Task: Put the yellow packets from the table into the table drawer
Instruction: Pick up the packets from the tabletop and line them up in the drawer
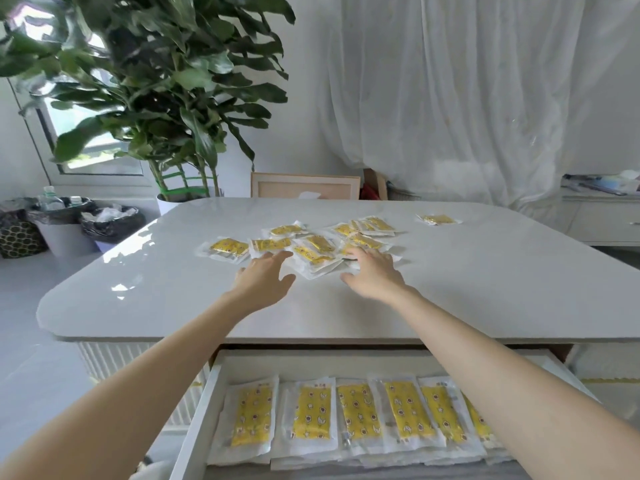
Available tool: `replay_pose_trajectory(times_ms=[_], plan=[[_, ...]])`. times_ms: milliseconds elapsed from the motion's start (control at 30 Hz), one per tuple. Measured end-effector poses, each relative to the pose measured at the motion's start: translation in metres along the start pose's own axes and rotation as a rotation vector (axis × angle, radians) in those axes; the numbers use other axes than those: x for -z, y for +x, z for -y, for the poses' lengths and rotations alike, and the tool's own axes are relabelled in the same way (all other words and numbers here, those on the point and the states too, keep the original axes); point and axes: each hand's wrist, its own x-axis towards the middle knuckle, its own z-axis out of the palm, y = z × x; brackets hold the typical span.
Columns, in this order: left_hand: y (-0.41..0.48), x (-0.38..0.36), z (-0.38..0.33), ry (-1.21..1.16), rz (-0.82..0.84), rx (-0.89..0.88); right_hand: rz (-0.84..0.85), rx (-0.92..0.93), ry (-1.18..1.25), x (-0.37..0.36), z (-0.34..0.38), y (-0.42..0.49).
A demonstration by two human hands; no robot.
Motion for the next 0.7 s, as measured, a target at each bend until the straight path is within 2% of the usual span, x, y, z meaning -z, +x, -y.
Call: replay_pose_trajectory(times_ms=[167,233,367,433,567,700], plan=[[0.063,-0.011,0.021,0.028,-0.098,0.136,-0.092,0.001,-0.052,-0.015,0.000,0.066],[0.086,-0.012,0.034,0.081,-0.107,0.170,-0.065,-0.017,-0.093,-0.022,0.001,0.094],[0.126,-0.018,0.067,0.210,0.001,0.317,0.123,-0.096,-0.111,-0.045,0.004,0.132],[0.135,-0.024,0.080,0.229,0.088,0.368,0.141,-0.100,-0.172,-0.055,0.006,0.139],[0.135,-0.036,0.086,0.266,0.090,0.325,0.120,-0.093,-0.224,-0.060,0.005,0.144],[0.123,-0.035,0.079,0.263,0.112,0.317,0.184,-0.077,-0.237,-0.059,0.011,0.134]])
